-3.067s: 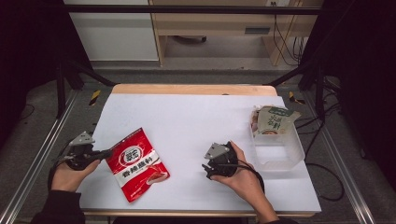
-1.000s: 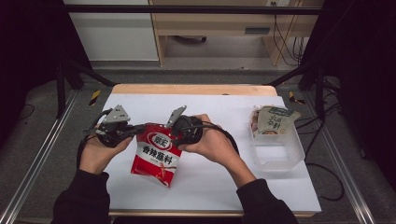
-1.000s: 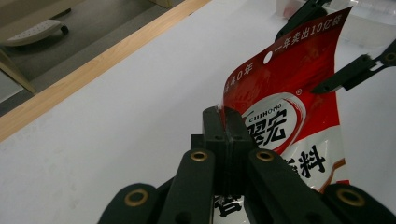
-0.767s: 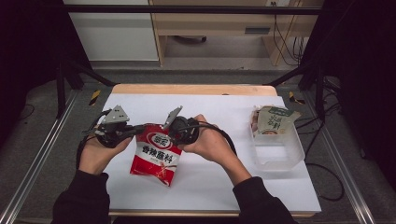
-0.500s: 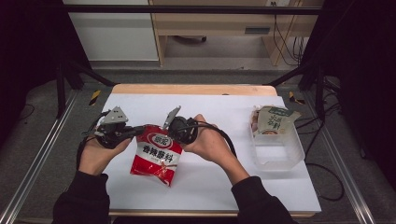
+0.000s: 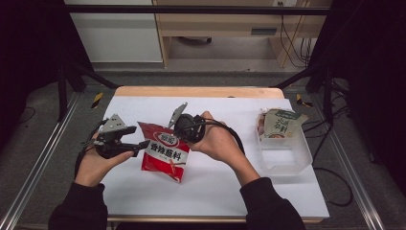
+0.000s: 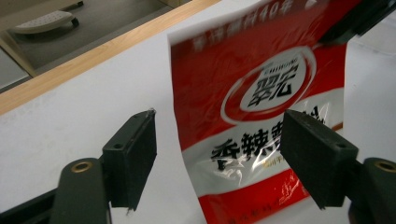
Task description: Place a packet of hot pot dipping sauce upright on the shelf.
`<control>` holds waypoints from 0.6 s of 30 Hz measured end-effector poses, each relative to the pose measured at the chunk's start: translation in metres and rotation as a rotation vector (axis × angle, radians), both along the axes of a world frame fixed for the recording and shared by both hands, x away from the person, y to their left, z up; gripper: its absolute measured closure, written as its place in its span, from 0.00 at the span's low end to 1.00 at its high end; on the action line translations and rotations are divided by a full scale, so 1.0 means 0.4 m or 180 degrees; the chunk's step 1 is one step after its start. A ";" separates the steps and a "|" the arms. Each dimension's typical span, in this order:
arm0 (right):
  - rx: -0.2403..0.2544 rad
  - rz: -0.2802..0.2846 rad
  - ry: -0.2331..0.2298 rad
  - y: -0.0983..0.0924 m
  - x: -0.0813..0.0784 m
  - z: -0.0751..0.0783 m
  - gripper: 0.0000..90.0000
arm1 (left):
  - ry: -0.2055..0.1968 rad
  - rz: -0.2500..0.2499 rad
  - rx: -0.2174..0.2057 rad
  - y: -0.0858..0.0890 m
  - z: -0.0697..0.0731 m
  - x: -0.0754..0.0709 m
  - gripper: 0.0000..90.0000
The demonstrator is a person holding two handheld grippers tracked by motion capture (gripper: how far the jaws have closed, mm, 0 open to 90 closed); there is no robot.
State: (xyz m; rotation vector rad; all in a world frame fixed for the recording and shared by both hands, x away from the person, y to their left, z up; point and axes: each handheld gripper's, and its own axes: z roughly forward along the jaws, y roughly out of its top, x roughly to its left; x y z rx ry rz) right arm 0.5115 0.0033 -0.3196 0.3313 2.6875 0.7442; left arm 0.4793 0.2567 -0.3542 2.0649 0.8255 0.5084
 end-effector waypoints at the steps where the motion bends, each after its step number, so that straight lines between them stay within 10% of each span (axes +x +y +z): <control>1: 0.0003 -0.0007 -0.0005 -0.003 0.001 0.005 1.00 | 0.0013 0.0029 -0.0015 0.004 -0.006 0.000 0.27; 18: 0.0018 -0.0179 -0.0078 -0.104 0.026 0.065 1.00 | 0.0200 0.0185 0.0103 0.043 -0.068 0.004 0.18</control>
